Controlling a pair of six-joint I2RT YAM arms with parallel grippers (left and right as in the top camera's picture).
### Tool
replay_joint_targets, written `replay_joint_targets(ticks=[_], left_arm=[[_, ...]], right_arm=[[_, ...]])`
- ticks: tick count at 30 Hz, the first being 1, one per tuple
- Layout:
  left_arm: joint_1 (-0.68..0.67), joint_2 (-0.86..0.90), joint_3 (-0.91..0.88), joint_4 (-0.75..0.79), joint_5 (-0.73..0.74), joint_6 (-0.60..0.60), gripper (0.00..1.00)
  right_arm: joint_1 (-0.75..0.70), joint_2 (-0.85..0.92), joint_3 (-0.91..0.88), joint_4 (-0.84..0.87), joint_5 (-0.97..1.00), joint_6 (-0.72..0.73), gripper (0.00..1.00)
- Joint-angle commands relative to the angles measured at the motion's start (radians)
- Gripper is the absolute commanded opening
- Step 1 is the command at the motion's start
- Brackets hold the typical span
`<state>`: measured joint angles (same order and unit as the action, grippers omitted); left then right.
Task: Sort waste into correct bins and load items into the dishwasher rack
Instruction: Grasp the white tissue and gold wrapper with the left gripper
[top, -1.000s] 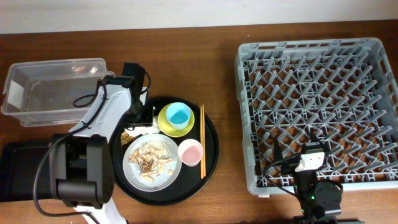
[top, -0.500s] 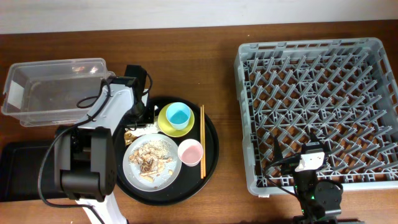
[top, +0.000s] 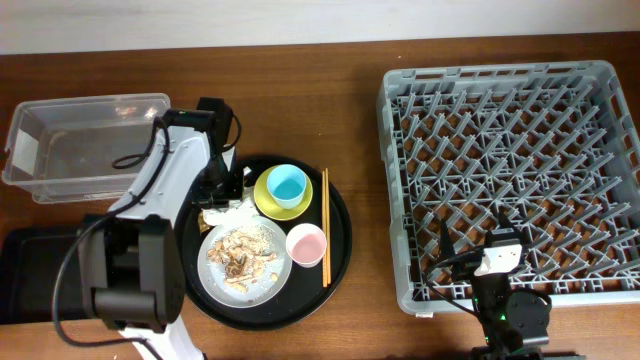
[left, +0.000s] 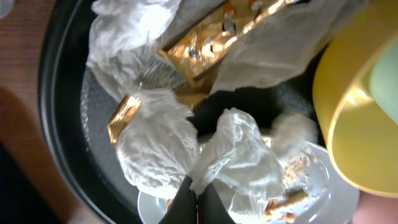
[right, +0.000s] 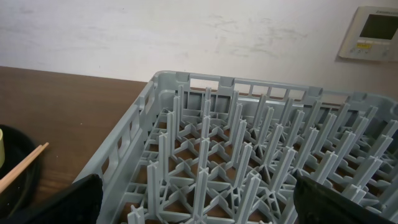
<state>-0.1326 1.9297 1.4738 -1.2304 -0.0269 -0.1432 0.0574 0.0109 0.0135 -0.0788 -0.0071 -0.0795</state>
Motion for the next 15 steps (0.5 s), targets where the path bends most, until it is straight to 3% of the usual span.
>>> replay_joint_targets(ticks=[1,9,15], left_arm=[[-0.002,-0.086,0.024,-0.016,0.005,-0.002,0.01],[0.01,-0.25,0.024,0.019,0.004,-0.002,0.0],[0.109,-0.33,0.024,0.228,0.004,-0.064,0.01]], right_arm=[[-0.007,-0.007,-0.008,-0.002,0.008,0.002,0.98],[-0.007,-0.007,-0.008,-0.002,0.008,0.002,0.98],[-0.007,-0.007,-0.008,-0.002,0.008,0.002,0.98]])
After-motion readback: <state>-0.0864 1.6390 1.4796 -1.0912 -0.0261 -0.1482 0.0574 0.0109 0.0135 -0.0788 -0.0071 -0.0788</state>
